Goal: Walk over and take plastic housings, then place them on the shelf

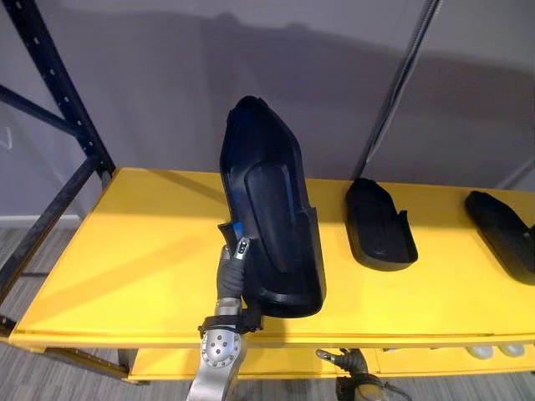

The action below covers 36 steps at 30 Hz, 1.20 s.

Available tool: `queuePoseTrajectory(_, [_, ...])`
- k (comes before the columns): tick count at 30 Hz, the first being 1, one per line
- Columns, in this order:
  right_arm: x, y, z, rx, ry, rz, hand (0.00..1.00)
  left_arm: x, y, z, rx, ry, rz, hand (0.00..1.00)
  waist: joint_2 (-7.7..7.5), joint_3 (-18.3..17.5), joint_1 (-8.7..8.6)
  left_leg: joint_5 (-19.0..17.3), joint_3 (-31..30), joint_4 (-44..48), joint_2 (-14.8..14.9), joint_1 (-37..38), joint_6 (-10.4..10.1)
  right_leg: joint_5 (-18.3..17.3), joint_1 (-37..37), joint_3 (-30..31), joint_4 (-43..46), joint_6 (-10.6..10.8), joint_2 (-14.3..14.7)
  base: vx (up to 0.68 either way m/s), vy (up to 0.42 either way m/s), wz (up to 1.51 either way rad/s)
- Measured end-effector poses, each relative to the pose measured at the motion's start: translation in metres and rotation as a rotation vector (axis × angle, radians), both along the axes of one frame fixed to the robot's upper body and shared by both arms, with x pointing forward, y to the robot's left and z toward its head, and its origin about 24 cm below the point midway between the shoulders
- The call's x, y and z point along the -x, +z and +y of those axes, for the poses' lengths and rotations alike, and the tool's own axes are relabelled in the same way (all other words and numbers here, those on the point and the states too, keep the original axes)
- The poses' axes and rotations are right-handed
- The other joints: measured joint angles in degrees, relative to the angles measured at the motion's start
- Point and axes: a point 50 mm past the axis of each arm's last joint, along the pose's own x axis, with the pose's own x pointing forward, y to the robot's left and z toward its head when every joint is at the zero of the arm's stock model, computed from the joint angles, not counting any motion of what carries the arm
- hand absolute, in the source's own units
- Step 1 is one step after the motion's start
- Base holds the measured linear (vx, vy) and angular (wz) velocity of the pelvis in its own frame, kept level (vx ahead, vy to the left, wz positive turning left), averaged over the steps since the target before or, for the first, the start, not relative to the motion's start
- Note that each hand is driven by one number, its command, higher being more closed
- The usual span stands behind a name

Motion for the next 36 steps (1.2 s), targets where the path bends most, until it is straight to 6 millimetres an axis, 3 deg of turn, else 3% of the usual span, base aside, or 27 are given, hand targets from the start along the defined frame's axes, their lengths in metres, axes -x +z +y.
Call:
queuePoseTrajectory(1, [0.003, -0.003, -0.002, 0.008, -0.004, 0.023, 0.0, -0.005, -0.005, 0.001, -0.008, 0.005, 0.018, 1.0, -0.7, -0.3, -0.97, 1.3, -0.14, -3.23, -2.59, 0.22, -2.23, 1.7, -0.18, -0.15, -2.06, 1.03, -1.41, 0.04, 0.48, 0.29])
queuePoseTrajectory(2, [0.005, -0.006, 0.0, 0.0, -0.009, 0.046, 0.0, -0.009, -0.012, 0.006, -0.022, 0.034, 0.05, 1.0, -0.64, -0.26, -1.13, 2.43, -0.22, -5.24, -4.52, 0.26, -1.41, 4.67, 0.03, -0.15, -4.32, 1.14, -2.73, 0.01, 0.364, 0.32])
queuePoseTrajectory(5, [0.009, -0.008, -0.001, 0.0, -0.011, 0.057, 0.0, -0.009, -0.015, 0.01, -0.044, 0.04, 0.067, 1.0, 0.25, 0.33, -1.33, 2.71, -1.89, -5.38, -5.49, 0.21, -0.97, 7.59, 1.04, -0.35, -5.3, 2.25, -3.32, -0.03, 0.184, 0.23])
queuePoseTrajectory(8, [0.012, -0.01, 0.0, -0.001, -0.012, 0.072, 0.0, -0.008, -0.014, 0.002, -0.047, 0.003, 0.061, 1.0, 0.79, 0.74, -0.56, 2.96, -3.28, -5.34, -5.53, 0.15, -0.55, 10.35, 0.84, 0.06, -4.44, 2.9, -2.82, -0.11, 0.111, 0.19])
queuePoseTrajectory(12, [0.001, -0.002, 0.003, -0.008, -0.007, 0.013, 0.0, -0.006, -0.008, -0.011, -0.045, -0.062, 0.034, 1.0, 0.84, 2.27, 0.38, 1.18, -1.1, -4.04, -6.17, -0.25, 0.68, 9.71, -3.3, 0.32, 2.58, 2.64, -3.73, -0.19, 0.099, -0.27])
queuePoseTrajectory(14, [0.003, -0.002, 0.01, -0.021, 0.01, 0.013, 0.0, -0.006, -0.006, -0.008, -0.048, -0.048, 0.023, 1.0, 0.31, 2.69, 0.74, 1.17, -0.17, -4.55, -6.71, 0.96, 0.77, 3.1, -5.81, 3.47, 11.1, 4.28, -1.68, -0.18, 0.019, -0.21])
queuePoseTrajectory(15, [0.005, -0.002, 0.013, -0.032, 0.011, 0.016, 0.0, -0.007, -0.004, -0.005, -0.039, -0.029, 0.018, 1.0, -0.59, 2.55, 0.8, 1.17, 0.01, -4.76, -8.06, 1.39, 0.77, -1.31, -5.82, 4.22, 13.94, 3.39, 0.45, -0.13, -0.094, -0.04])
queuePoseTrajectory(17, [0.006, -0.001, 0.012, -0.033, 0.01, 0.01, 0.0, -0.006, -0.001, -0.003, -0.018, -0.005, 0.008, 1.0, -1.8, 1.93, 1.23, 1.32, -0.01, -4.76, -10.48, 0.97, 0.54, -7.42, -5.57, 4.58, 11.65, -1.61, 0.79, -0.11, -0.108, 0.07])
queuePoseTrajectory(20, [0.015, -0.004, 0.01, -0.038, -0.006, 0.034, 0.0, -0.003, -0.004, -0.006, -0.028, -0.012, 0.026, 1.0, -0.4, 1.62, 0.89, 2.76, -2.18, -7.13, -11.1, 0.82, 1.0, -6.71, -5.42, 3.71, 9.87, -2.09, 1.85, -0.02, -0.094, 0.37])
queuePoseTrajectory(21, [0.016, -0.005, 0.012, -0.044, -0.006, 0.037, 0.0, -0.003, -0.005, -0.005, -0.034, -0.009, 0.028, 1.0, -0.42, 1.61, 0.79, 4.51, -3.01, -6.96, -10.41, 0.83, 0.82, -5.98, -4.67, 3.09, 9.52, -2.74, 2.55, 0.01, -0.067, 0.11])
queuePoseTrajectory(26, [0.016, -0.005, 0.015, -0.052, -0.008, 0.036, 0.0, -0.004, -0.005, 0.001, -0.045, 0.015, 0.033, 1.0, -1.24, 0.98, 0.78, 4.6, -2.76, -7.27, -9.98, 1.75, 0.54, -3.52, -0.67, 3.2, 3.65, -2.79, 3.17, 0.13, -0.001, 0.0])
queuePoseTrajectory(33, [0.029, -0.01, 0.016, -0.063, -0.011, 0.077, 0.0, -0.018, -0.003, 0.036, -0.138, 0.138, 0.048, 1.0, -1.17, 0.07, 0.81, 4.71, -1.46, -10.62, -9.6, 5.0, 0.72, 0.97, 2.48, 5.47, -1.12, -2.34, 3.7, 0.1, 0.053, -0.07])
queuePoseTrajectory(36, [0.035, -0.015, 0.011, -0.059, 0.0, 0.114, 0.0, -0.037, -0.006, 0.055, -0.233, 0.175, 0.073, 1.0, -0.49, -1.21, 0.54, 7.47, -1.25, -15.79, -9.58, 7.23, 1.03, 2.92, 2.49, 6.47, -2.81, -2.99, 4.22, -0.02, 0.0, -0.07])
